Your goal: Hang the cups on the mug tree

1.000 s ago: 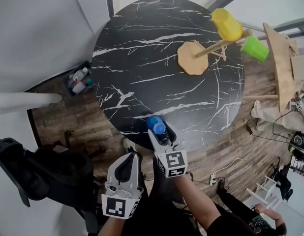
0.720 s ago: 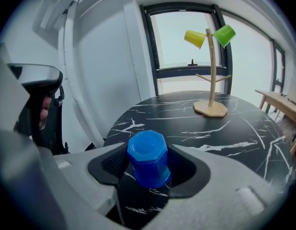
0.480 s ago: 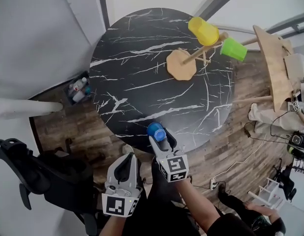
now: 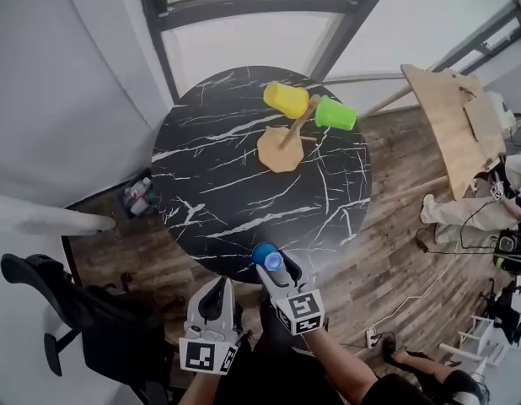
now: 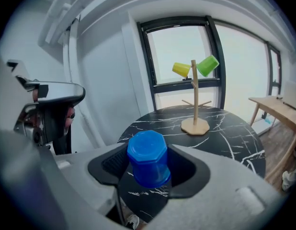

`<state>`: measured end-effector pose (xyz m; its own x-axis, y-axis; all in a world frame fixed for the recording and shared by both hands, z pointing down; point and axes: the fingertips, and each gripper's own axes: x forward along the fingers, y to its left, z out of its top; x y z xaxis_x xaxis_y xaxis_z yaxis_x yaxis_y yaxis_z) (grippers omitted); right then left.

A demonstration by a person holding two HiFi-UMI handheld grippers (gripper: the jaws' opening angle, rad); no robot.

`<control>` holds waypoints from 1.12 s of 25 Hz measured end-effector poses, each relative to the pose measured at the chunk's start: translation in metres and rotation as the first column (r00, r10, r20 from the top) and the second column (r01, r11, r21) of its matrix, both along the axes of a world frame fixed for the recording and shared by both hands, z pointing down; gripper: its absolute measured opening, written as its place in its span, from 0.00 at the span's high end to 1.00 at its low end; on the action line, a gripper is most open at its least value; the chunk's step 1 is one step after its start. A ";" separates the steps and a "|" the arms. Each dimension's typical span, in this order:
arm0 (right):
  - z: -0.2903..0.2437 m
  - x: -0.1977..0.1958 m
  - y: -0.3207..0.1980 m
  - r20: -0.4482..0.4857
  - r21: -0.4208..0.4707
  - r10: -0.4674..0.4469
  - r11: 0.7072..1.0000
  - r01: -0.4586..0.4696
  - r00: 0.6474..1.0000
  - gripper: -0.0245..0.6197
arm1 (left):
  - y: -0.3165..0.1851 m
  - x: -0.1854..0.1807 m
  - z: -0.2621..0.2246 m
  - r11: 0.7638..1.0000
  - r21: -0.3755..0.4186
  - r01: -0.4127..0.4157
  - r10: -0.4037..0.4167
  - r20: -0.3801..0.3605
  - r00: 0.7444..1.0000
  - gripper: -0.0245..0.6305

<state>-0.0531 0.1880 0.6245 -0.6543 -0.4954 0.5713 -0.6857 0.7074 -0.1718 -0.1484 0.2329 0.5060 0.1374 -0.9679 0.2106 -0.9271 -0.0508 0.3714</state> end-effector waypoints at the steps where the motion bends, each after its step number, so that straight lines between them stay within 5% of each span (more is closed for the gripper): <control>1: -0.007 0.004 -0.002 0.006 0.007 -0.001 1.000 0.000 1.000 0.58 | -0.002 0.004 -0.005 1.000 0.005 -0.001 0.001 0.001 1.000 0.96; 19: -0.135 0.082 -0.023 0.168 0.105 -0.082 0.992 0.065 0.982 0.58 | -0.023 0.090 -0.065 0.998 0.055 0.024 -0.024 0.012 1.000 0.96; 28: -0.156 0.100 -0.039 0.201 0.141 -0.152 0.982 0.125 0.968 0.59 | -0.037 0.107 -0.092 0.995 0.079 0.068 -0.073 0.057 0.996 0.96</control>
